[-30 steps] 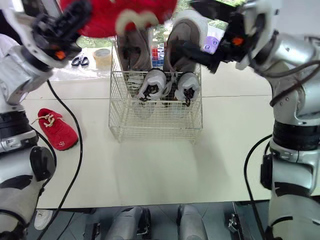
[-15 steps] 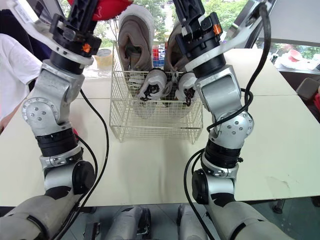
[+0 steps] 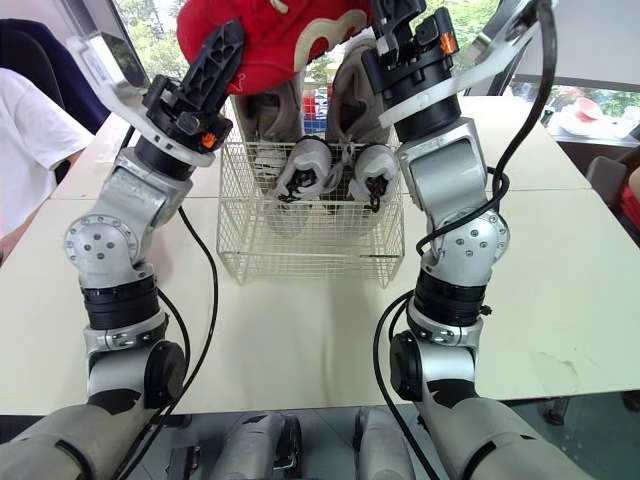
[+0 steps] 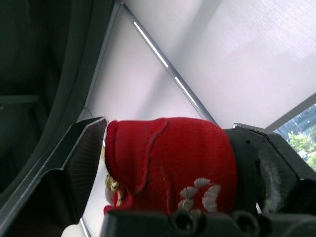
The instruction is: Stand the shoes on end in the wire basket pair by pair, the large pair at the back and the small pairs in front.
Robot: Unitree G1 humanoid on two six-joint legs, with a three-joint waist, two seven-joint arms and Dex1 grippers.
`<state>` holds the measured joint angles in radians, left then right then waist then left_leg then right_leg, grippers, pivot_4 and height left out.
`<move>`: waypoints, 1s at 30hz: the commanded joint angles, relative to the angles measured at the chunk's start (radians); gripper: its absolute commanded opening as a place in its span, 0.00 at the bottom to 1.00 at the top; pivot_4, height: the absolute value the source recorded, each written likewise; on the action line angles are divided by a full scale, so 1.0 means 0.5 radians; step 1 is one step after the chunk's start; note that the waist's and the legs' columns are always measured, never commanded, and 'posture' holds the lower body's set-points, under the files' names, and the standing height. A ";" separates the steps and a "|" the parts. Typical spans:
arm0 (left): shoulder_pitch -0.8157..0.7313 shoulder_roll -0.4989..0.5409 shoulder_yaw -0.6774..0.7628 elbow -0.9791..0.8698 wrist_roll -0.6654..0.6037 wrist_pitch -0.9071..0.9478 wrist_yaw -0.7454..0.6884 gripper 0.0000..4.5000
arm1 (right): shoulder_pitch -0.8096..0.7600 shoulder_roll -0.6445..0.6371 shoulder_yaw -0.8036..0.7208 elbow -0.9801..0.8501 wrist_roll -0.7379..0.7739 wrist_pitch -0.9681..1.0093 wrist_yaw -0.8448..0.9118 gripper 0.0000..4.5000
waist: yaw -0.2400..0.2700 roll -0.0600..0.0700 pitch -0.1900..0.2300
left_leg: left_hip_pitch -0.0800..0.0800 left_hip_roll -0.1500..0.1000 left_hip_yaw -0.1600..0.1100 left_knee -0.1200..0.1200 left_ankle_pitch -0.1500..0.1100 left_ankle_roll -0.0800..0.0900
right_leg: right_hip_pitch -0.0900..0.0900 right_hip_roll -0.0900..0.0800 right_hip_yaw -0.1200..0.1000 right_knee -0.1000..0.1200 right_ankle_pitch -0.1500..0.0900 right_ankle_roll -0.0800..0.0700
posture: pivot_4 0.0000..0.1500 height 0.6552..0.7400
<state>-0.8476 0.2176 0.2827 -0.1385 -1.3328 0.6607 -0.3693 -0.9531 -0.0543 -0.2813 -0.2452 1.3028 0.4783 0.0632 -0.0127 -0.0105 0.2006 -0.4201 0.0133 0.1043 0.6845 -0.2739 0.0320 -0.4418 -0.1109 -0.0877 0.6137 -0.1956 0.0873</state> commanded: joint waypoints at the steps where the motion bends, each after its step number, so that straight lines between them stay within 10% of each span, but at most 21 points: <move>1: 0.007 0.020 -0.036 -0.038 0.063 0.003 -0.013 0.05 | -0.094 0.018 0.032 -0.069 0.038 -0.034 0.039 0.59 | 0.000 0.000 0.000 | 0.000 0.000 0.000 0.000 0.000 0.000 | 0.000 0.000 0.000 0.000 0.000 0.000 | 1.00 1.00; 3: 0.016 0.030 -0.048 -0.038 0.089 0.018 -0.005 0.05 | -0.091 0.015 0.036 -0.080 0.051 -0.027 0.035 0.41 | 0.000 0.000 0.000 | 0.000 0.000 0.000 0.000 0.000 0.000 | 0.000 0.000 0.000 0.000 0.000 0.000 | 1.00 1.00; 11: 0.232 0.058 -0.049 -0.286 0.128 0.038 0.124 0.96 | -0.137 -0.039 -0.030 -0.072 0.129 -0.031 0.001 0.31 | -0.003 0.000 0.000 | 0.000 0.001 0.000 0.000 0.000 0.000 | 0.000 0.000 0.000 0.000 0.000 0.000 | 1.00 1.00; 22: 0.661 0.401 0.104 -0.885 0.078 0.065 0.645 0.99 | -0.245 -1.149 -0.203 0.331 0.188 0.485 0.782 0.31 | 0.004 0.000 0.000 | -0.002 -0.001 -0.001 0.001 -0.011 0.018 | 0.000 -0.004 -0.001 -0.004 0.000 -0.001 | 1.00 1.00; 30: 1.080 0.741 0.228 -0.856 -0.272 0.178 0.471 0.99 | -0.269 -1.843 0.353 0.574 -0.636 0.451 2.060 0.31 | -0.003 0.001 0.000 | 0.002 0.003 0.001 -0.001 -0.011 0.017 | -0.001 -0.002 -0.001 -0.004 -0.001 -0.001 | 1.00 1.00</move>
<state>-0.3313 0.5724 0.3724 -0.5672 -1.4379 0.7515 -0.1003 -1.0575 -0.9550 -0.1297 0.0471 1.0507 0.7468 1.0006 -0.0139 -0.0099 0.2008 -0.4191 0.0146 0.1049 0.6842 -0.2789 0.0398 -0.4425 -0.1118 -0.0879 0.6117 -0.1961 0.0867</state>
